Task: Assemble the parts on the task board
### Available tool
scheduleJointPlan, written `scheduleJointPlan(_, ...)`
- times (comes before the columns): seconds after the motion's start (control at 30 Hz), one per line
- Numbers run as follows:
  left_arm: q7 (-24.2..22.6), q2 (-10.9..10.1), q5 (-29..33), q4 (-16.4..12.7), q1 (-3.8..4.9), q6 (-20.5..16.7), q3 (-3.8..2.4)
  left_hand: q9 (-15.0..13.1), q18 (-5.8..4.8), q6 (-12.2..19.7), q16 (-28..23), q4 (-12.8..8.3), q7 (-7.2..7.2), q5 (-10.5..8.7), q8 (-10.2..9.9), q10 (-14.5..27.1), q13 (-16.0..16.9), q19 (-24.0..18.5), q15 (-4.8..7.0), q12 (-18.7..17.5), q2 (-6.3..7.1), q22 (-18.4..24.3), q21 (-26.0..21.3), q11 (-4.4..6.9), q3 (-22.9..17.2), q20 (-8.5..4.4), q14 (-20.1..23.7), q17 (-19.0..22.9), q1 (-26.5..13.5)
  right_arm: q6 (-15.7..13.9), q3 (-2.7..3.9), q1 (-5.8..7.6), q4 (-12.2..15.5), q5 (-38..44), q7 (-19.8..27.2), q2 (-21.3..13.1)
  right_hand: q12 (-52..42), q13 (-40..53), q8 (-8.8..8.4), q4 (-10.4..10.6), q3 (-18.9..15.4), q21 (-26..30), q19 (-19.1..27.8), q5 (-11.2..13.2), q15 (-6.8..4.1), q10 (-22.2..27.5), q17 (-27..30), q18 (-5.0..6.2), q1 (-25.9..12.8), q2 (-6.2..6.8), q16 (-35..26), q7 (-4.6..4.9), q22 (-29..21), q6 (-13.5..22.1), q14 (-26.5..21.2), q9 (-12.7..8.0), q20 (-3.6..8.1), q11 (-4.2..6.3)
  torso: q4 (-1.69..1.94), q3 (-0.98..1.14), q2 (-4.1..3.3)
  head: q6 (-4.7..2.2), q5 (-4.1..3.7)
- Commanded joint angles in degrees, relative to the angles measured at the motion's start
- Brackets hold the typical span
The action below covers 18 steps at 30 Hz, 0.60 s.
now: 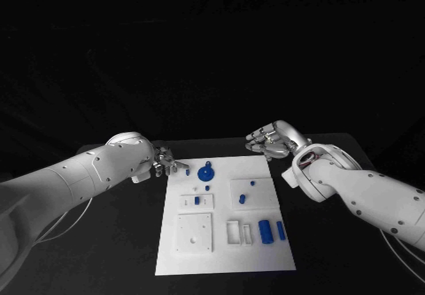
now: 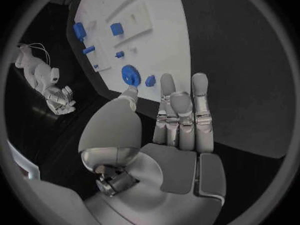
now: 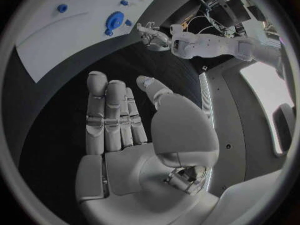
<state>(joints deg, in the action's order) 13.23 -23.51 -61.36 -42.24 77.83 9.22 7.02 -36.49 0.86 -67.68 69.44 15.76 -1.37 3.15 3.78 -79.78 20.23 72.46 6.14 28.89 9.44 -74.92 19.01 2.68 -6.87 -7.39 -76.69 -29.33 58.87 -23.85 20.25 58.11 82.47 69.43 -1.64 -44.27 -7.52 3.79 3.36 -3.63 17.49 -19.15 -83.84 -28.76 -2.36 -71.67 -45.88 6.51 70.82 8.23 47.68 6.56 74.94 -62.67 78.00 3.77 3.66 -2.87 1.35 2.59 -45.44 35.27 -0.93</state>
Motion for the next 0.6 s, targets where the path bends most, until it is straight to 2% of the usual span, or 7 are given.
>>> scheduleJointPlan(0.03,-0.27,0.33,3.94,0.21,0.14,2.23,-0.06,-0.19,-0.61,0.58,-0.38,-0.03,-0.06,-0.14,-0.01,0.59,-0.09,-0.47,-0.09,-0.38,0.29,-1.01,-0.14,-0.05,0.01,0.12,0.57,0.13,0.51,-0.28,0.04,0.05,0.08,0.12,-0.03,0.09,0.26,-0.06,0.24,0.35,-0.01,0.36,-0.85,-0.22,0.25,-0.2,0.1,0.98,-0.38,0.25,0.15,0.04,1.92,0.29,-0.3,0.03,-0.32,0.06,0.05,-0.04,-0.07,0.03,0.01)
scheduleJointPlan(0.17,-0.72,0.73,5.52,0.87,0.14,2.72,-0.06,-0.84,-0.41,1.05,-0.61,-0.77,-0.22,-0.12,0.03,1.56,-0.11,-0.97,-0.38,-0.18,0.32,-1.04,-0.42,-0.32,0.15,0.49,1.11,0.61,0.39,-0.29,0.04,0.08,0.06,0.24,-0.09,0.17,0.27,-0.06,0.24,0.22,0.16,0.4,-0.85,-0.39,0.24,-0.19,0.12,0.98,-0.11,0.28,0.16,0.05,1.94,0.3,-0.33,0.03,-0.31,0.05,0.01,0.0,-0.08,-0.01,0.09)
scheduleJointPlan(0.33,-1.03,1.24,6.61,1.45,0.14,2.85,-0.05,-1.19,-0.39,1.01,-0.44,-1.5,-0.2,0.03,0.02,1.66,-0.14,-0.97,-0.38,0.08,-0.25,-1.05,-0.41,-0.3,-0.1,0.51,1.14,0.79,0.4,-0.3,0.04,0.15,0.05,0.3,-0.13,0.29,0.28,-0.06,0.23,0.24,0.2,0.41,-0.86,-0.51,0.25,-0.19,0.14,0.98,-0.16,0.34,0.17,0.07,1.96,0.32,-0.35,0.03,-0.31,0.04,-0.01,0.01,-0.19,-0.18,0.08)
scheduleJointPlan(0.47,-0.96,2.01,6.9,2.2,0.11,2.94,-0.01,-1.55,-0.36,1.12,-0.29,-3.53,-0.22,0.49,0.01,1.79,-0.29,-0.95,-0.39,0.32,-1.58,-1.05,-0.36,-0.3,-0.33,0.53,1.16,1.11,0.19,-0.3,0.04,0.23,0.08,0.35,-0.14,0.39,0.3,-0.06,0.23,0.23,0.3,0.48,-0.86,-0.67,0.26,-0.17,0.16,0.98,-0.14,0.38,0.2,0.08,1.96,0.35,-0.36,0.02,-0.31,0.03,-0.06,0.02,-0.29,-0.24,0.07)
scheduleJointPlan(0.53,-0.93,2.38,6.75,2.63,0.08,2.83,0.01,-1.64,-0.35,1.18,-0.28,-4.44,-0.22,1.29,0.01,1.84,-0.4,-0.98,-0.4,0.38,-2.16,-1.04,-0.37,-0.3,-0.27,0.54,1.22,1.28,0.0,-0.3,0.04,0.27,0.09,0.36,-0.14,0.42,0.3,-0.06,0.23,0.23,0.3,0.48,-0.86,-0.67,0.26,-0.17,0.16,0.98,-0.14,0.38,0.2,0.08,1.96,0.35,-0.36,0.02,-0.31,0.03,-0.08,0.02,-0.31,-0.26,0.05)
scheduleJointPlan(0.6,-1.01,2.9,6.06,3.28,-0.01,2.69,0.04,-1.68,-0.36,1.21,-0.29,-5.39,-0.22,3.07,0.01,1.89,-0.48,-1.0,-0.41,0.39,-2.95,-1.03,-0.41,-0.3,-0.04,0.55,1.26,1.38,0.07,-0.29,0.04,0.31,0.1,0.37,-0.16,0.45,0.31,-0.06,0.23,0.23,0.33,0.44,-0.86,-0.74,0.26,-0.17,0.17,0.98,-0.15,0.4,0.21,0.08,1.98,0.35,-0.37,0.02,-0.32,0.03,-0.09,0.02,-0.3,-0.21,0.01)
